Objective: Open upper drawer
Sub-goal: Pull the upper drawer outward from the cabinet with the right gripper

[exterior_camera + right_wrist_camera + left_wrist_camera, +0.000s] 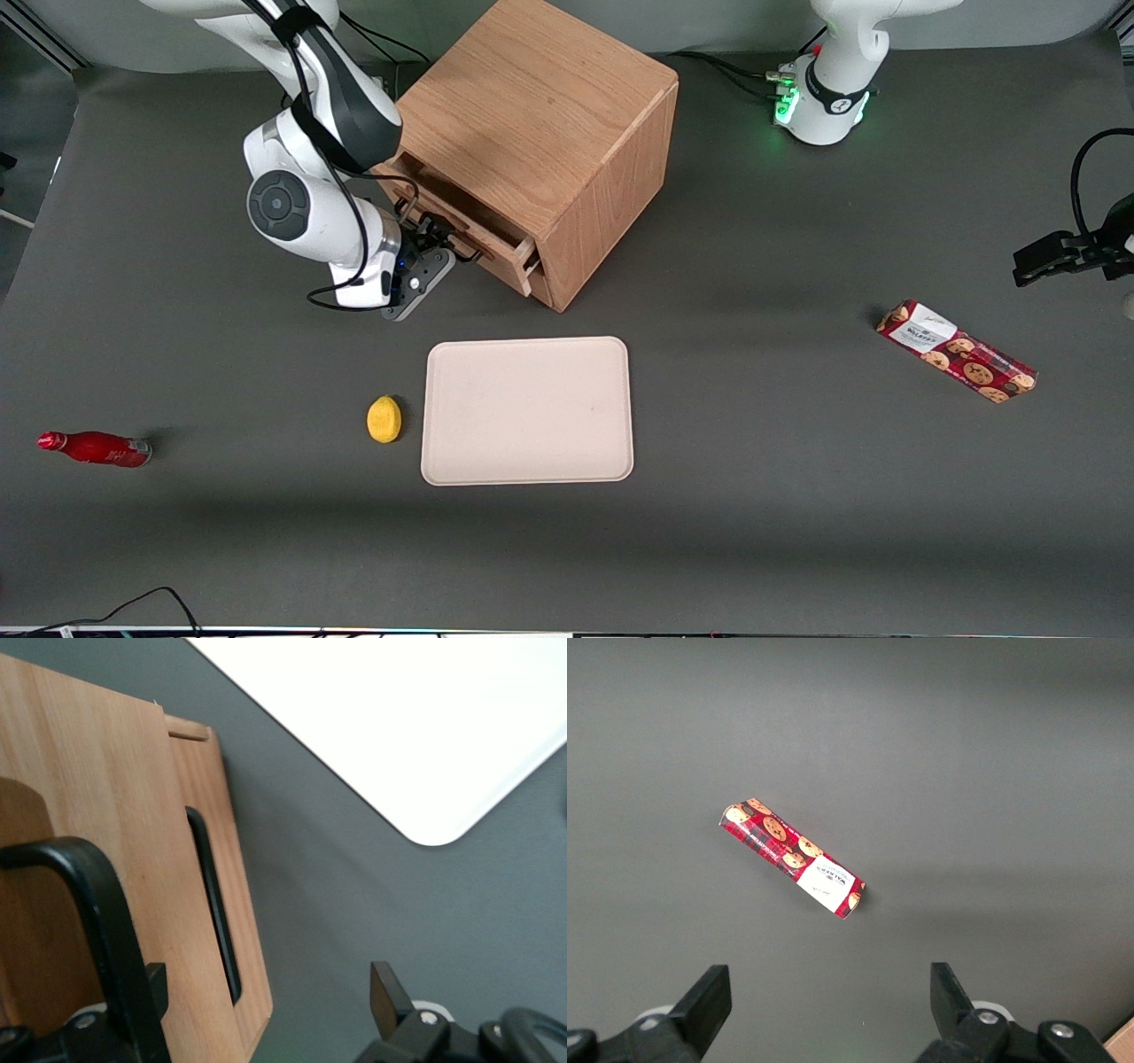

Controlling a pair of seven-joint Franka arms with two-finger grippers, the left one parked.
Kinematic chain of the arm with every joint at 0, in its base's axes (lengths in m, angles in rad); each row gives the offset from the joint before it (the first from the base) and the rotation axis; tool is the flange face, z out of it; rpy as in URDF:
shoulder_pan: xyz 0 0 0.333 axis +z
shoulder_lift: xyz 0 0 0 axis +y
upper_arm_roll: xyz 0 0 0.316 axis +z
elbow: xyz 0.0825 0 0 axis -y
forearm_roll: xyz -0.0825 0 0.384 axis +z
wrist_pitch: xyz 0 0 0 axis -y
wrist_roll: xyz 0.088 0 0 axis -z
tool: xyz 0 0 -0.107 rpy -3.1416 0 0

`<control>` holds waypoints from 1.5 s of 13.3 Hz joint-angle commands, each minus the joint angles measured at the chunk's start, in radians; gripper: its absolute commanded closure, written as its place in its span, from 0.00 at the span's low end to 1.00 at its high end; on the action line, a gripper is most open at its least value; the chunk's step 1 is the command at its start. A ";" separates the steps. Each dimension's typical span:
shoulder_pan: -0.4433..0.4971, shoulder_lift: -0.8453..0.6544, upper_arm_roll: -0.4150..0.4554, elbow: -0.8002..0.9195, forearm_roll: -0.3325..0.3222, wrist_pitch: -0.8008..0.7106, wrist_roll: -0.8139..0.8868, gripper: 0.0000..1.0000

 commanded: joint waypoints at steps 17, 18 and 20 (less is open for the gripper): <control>-0.011 0.124 -0.157 0.177 -0.093 0.021 -0.056 0.00; -0.011 0.127 -0.171 0.187 -0.097 0.021 -0.056 0.00; -0.011 0.130 -0.183 0.209 -0.097 0.021 -0.056 0.00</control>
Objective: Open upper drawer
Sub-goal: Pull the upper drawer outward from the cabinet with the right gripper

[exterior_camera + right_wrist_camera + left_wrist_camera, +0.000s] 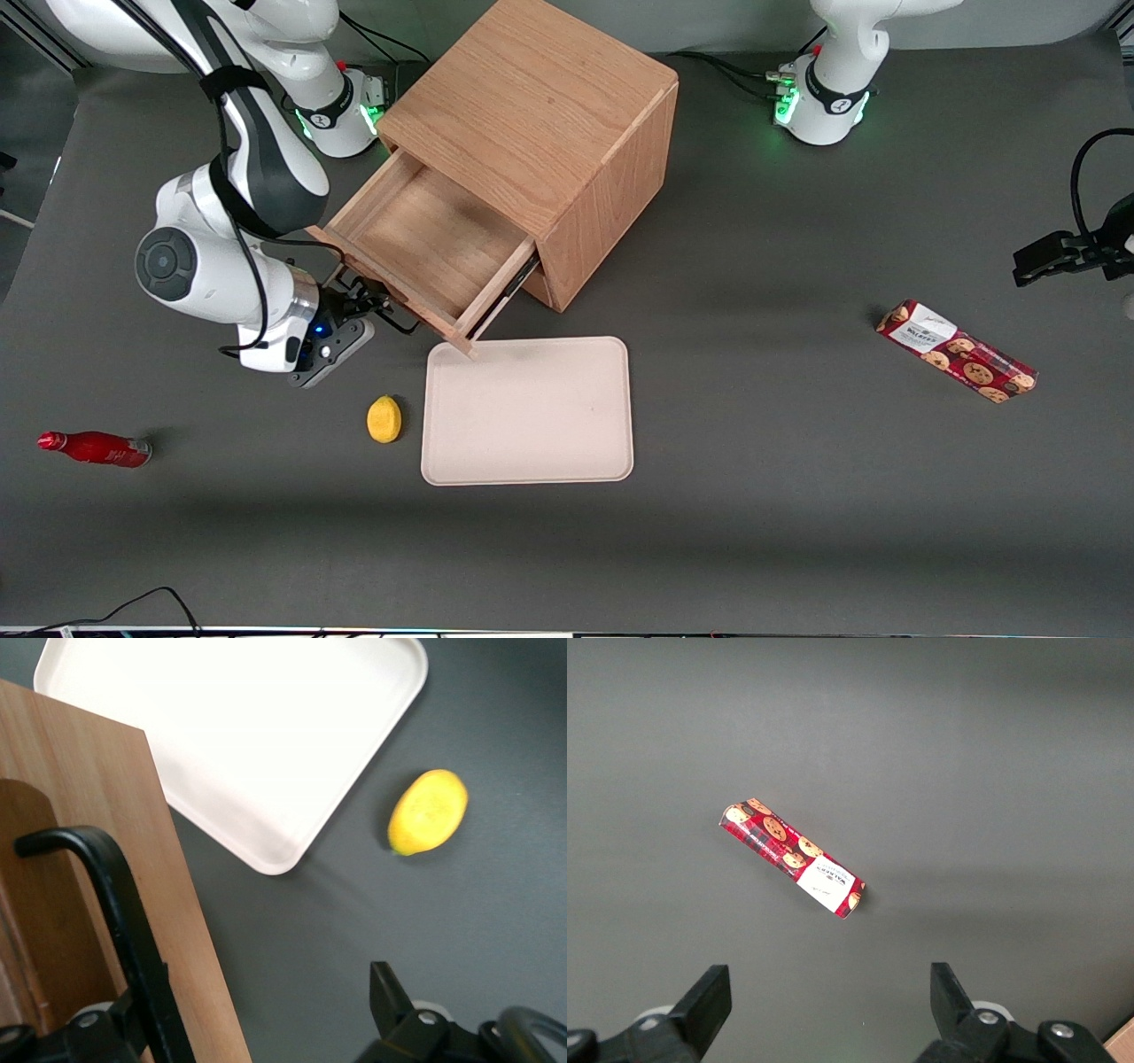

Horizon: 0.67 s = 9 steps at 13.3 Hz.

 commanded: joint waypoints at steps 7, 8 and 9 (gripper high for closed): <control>-0.001 0.056 -0.048 0.092 -0.020 0.001 -0.016 0.00; -0.002 0.061 -0.049 0.098 -0.020 0.001 -0.016 0.00; -0.002 0.064 -0.049 0.104 -0.022 0.001 -0.016 0.00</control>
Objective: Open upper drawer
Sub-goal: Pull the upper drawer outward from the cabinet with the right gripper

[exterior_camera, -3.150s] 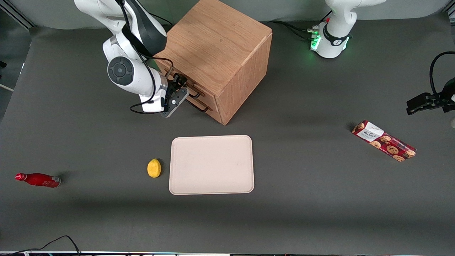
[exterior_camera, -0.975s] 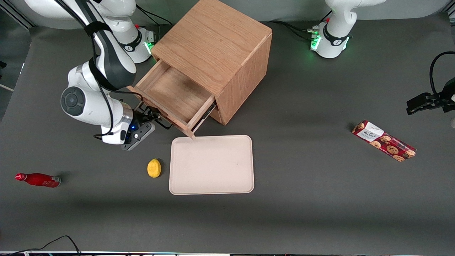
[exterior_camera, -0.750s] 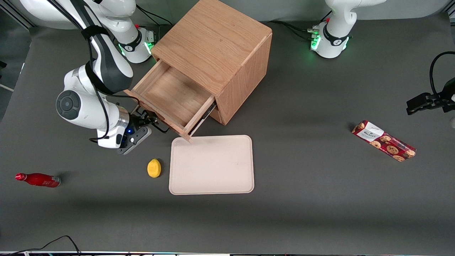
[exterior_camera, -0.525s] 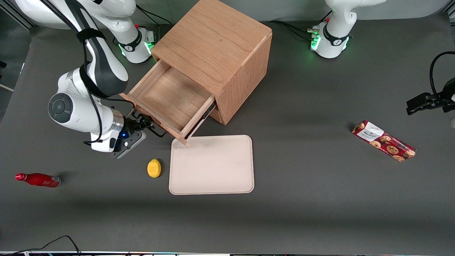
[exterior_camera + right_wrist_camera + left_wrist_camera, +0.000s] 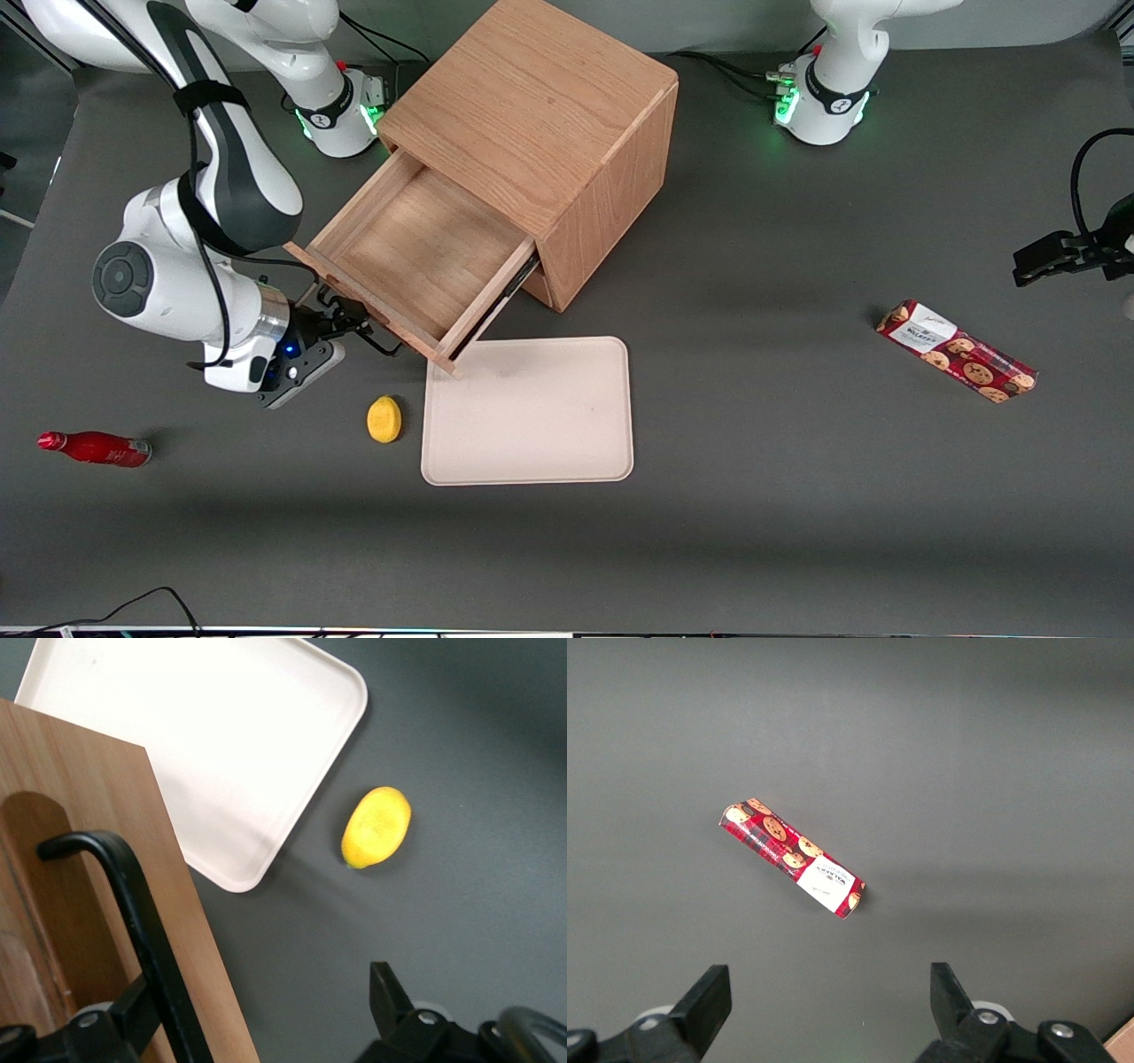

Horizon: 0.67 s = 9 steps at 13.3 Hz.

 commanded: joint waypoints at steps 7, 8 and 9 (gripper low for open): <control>-0.003 0.034 -0.034 0.077 -0.031 0.001 -0.016 0.00; -0.003 0.034 -0.034 0.077 -0.031 0.001 -0.014 0.00; -0.003 0.032 -0.034 0.078 -0.031 0.001 -0.013 0.00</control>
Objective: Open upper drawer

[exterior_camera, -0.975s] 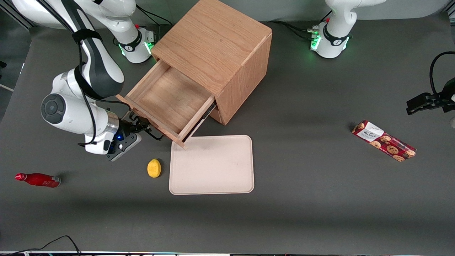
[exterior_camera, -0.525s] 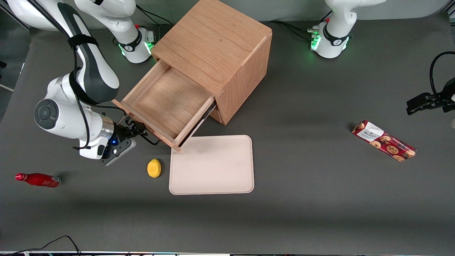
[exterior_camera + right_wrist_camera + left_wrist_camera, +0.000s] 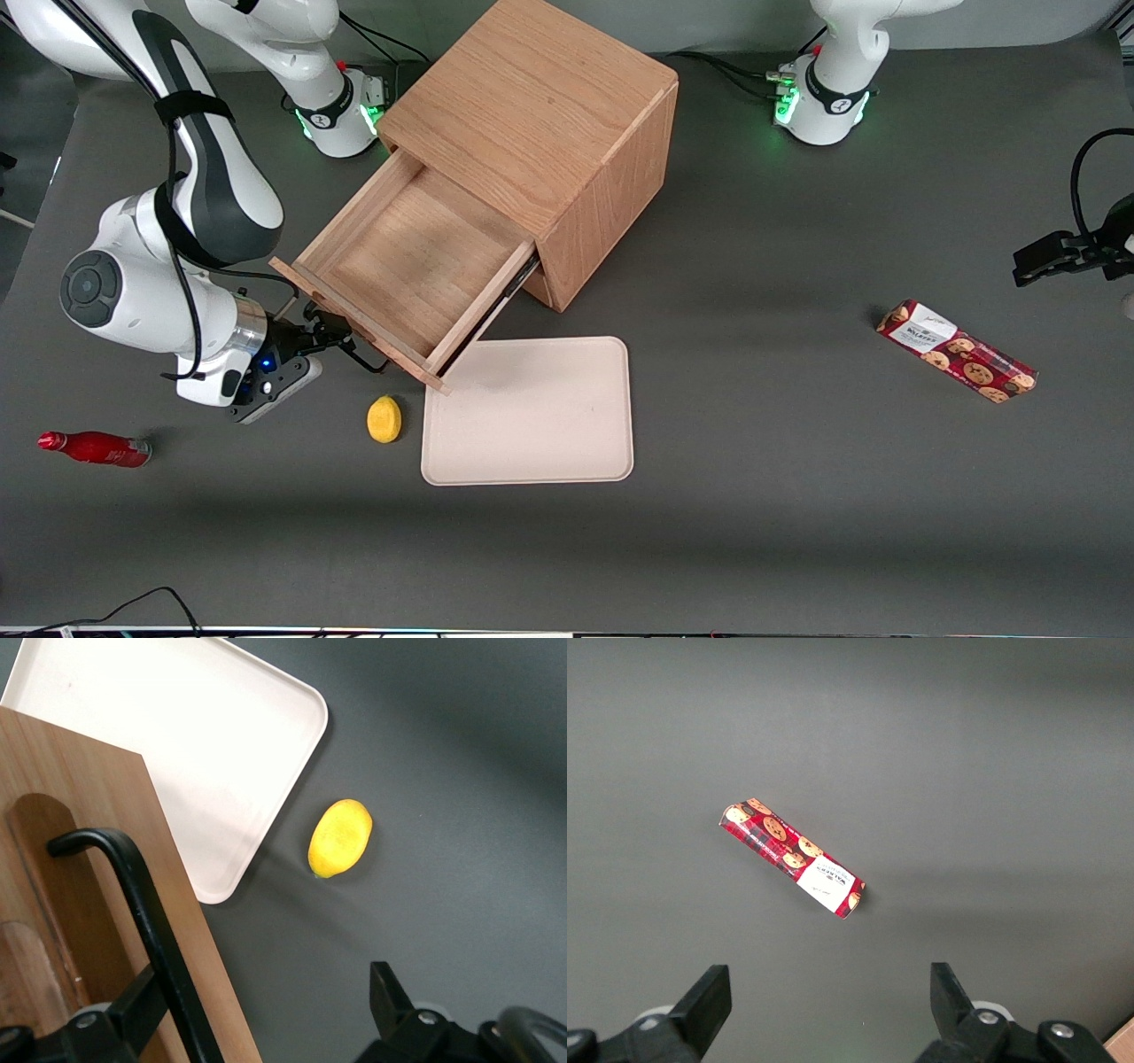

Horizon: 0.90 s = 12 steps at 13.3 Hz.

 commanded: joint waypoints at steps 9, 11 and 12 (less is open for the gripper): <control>0.008 -0.144 -0.085 0.180 -0.017 -0.288 0.079 0.00; 0.016 -0.210 -0.140 0.180 -0.022 -0.344 0.164 0.00; 0.016 -0.240 -0.165 0.177 -0.048 -0.372 0.188 0.00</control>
